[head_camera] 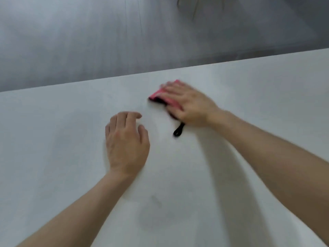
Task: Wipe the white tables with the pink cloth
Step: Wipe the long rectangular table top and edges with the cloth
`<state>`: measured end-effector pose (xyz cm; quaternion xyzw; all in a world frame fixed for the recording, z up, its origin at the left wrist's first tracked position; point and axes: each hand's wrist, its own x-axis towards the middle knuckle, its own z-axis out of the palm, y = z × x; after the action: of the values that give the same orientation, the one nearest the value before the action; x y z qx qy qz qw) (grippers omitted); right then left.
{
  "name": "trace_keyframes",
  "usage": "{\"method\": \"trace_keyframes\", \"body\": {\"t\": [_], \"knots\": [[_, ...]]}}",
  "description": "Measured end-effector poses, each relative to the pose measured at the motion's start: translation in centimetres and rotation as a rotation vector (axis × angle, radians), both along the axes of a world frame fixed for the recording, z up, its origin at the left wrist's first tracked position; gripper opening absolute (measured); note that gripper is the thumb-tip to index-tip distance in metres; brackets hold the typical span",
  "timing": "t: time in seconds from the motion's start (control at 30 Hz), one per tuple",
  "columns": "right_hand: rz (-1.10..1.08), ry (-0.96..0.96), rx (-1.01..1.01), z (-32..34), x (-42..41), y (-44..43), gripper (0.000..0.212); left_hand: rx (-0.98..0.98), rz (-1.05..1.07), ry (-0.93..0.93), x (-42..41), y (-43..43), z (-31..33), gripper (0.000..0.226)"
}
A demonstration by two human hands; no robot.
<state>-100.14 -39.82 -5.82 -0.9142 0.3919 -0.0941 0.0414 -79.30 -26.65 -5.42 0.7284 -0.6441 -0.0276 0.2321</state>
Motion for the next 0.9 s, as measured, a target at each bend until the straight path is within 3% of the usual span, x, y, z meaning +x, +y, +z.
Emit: {"method": "trace_keyframes", "body": {"t": [0.07,0.13,0.17,0.2,0.27,0.3,0.33,0.37,0.47,0.5,0.57,0.6,0.67,0.73,0.77,0.8,0.9], "knots": [[-0.544,-0.036,0.006,0.4,-4.2,-2.6,0.064,0.019,-0.047,-0.03,1.3,2.8,-0.2,0.036],[-1.0,-0.022,0.031,-0.1,-1.8,-3.3,0.07,0.04,-0.097,-0.098,1.8,4.3,-1.1,0.043],[-1.007,-0.012,0.035,-0.4,1.7,-2.9,0.07,0.044,-0.107,-0.117,1.8,4.6,-1.5,0.045],[-0.835,-0.009,0.054,-0.4,5.4,-2.1,0.071,0.045,-0.109,-0.128,1.8,4.5,-1.8,0.046],[-0.222,0.007,0.07,-0.4,9.4,0.1,0.069,0.055,-0.114,-0.147,1.7,4.4,-1.8,0.047],[-0.01,0.038,0.059,-0.3,8.7,0.0,0.066,0.057,-0.114,-0.149,1.7,4.4,-1.7,0.048],[0.057,0.046,0.032,-0.1,6.5,-0.8,0.064,0.055,-0.114,-0.152,1.8,4.5,-1.7,0.048],[-0.037,0.051,0.043,0.1,3.4,-1.7,0.065,0.05,-0.118,-0.155,1.8,4.5,-1.7,0.048],[-0.834,0.033,0.067,0.1,-4.9,-4.3,0.07,0.037,-0.111,-0.161,1.6,4.4,-1.6,0.047],[-1.011,0.023,0.064,-0.2,-4.6,-4.2,0.069,0.038,-0.108,-0.169,1.5,4.4,-1.7,0.047],[-1.019,-0.007,0.008,-1.0,1.5,-2.7,0.067,0.031,-0.11,-0.173,1.6,4.4,-1.8,0.046],[-0.839,-0.013,-0.003,-1.2,5.5,-1.3,0.066,0.026,-0.112,-0.171,1.7,4.4,-1.7,0.045],[-0.253,-0.013,0.03,-1.1,10.7,2.4,0.061,0.014,-0.122,-0.152,1.7,4.5,-1.6,0.04],[0.161,0.029,0.01,-0.4,8.3,3.2,0.053,0.006,-0.116,-0.125,1.8,4.3,-1.6,0.031],[0.156,-0.005,-0.031,-0.3,5.2,2.3,0.052,0.004,-0.114,-0.126,1.8,4.4,-1.6,0.028],[0.015,-0.028,-0.02,-0.5,1.2,0.8,0.055,0.001,-0.116,-0.127,1.8,4.4,-1.7,0.027],[-0.834,-0.023,0.07,0.3,-8.5,-1.1,0.074,0.007,-0.109,-0.123,1.7,4.3,-1.8,0.029]]}}
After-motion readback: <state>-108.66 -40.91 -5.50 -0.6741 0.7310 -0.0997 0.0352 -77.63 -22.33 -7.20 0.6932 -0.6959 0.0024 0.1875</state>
